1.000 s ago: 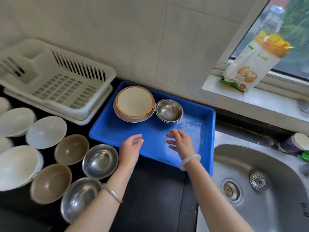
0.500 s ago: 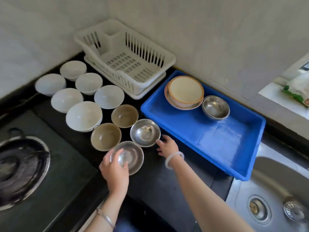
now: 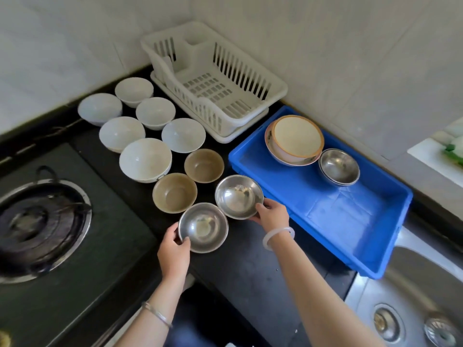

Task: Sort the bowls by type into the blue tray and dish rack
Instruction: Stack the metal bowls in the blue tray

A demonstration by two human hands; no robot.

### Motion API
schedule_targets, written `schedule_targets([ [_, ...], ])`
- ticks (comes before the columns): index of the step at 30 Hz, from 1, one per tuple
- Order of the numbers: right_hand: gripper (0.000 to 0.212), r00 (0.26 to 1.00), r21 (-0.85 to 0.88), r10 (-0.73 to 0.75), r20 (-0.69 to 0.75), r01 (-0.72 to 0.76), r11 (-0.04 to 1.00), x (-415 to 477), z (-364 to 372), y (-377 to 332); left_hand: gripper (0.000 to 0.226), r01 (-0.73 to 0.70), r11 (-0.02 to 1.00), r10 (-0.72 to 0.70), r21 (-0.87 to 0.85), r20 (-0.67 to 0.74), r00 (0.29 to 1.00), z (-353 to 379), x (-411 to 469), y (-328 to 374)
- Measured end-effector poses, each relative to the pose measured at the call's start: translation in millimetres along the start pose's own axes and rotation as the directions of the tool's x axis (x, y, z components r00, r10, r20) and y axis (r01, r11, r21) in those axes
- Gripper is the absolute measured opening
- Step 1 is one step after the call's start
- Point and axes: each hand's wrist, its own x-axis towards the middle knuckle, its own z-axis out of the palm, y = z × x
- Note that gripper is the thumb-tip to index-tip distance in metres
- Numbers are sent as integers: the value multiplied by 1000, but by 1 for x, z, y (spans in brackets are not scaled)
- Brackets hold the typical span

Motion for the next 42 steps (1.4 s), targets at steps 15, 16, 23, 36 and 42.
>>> schedule_targets([
  [15,18,986,-413,-119,113,156,897,-44,18,6,29,210,904,-126,-373,237,963,0,5,-3],
  [16,14,987,-422,-113,116,152,894,-44,20,8,27,201,910,-117,-363,240,964,-1,5,-3],
  [23,5,990,-450,-104,92,134,883,-41,24,20,28,124,965,-58,-233,272,960,-2,10,-6],
  [36,34,941,-35,244,234,-243,969,-31,27,31,42,275,925,-182,-262,331,926,-1,12,9],
  [42,29,962,91,161,220,-185,978,-25,-1,17,36,234,932,-111,-278,396,912,9,8,45],
])
